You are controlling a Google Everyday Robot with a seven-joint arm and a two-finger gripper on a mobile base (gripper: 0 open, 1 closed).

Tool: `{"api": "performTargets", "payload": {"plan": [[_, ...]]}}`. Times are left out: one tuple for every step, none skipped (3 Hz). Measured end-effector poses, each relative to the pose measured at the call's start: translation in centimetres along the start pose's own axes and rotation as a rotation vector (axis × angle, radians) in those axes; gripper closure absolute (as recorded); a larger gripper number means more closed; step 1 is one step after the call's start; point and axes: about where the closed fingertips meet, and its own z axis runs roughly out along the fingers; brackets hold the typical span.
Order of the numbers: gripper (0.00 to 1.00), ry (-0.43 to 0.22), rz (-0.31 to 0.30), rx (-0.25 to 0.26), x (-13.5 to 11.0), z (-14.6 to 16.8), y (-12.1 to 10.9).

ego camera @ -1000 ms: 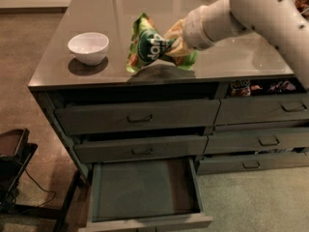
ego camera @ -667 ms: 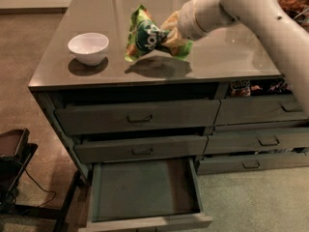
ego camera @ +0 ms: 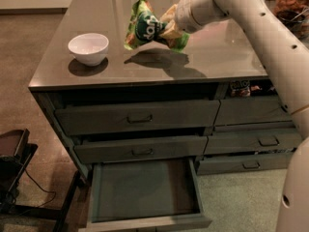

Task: Pick green rice chip bag from bottom drawer and place on counter

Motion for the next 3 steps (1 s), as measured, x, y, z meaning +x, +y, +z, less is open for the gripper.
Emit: {"api": "performTargets", "payload": {"plan": [[0.69, 0.000, -0.001, -0.004, 0.00, 0.06, 0.20], [0.45, 0.000, -0.001, -0.004, 0.00, 0.07, 0.20], [0.22, 0.000, -0.001, -0.004, 0.00, 0.07, 0.21]]}}
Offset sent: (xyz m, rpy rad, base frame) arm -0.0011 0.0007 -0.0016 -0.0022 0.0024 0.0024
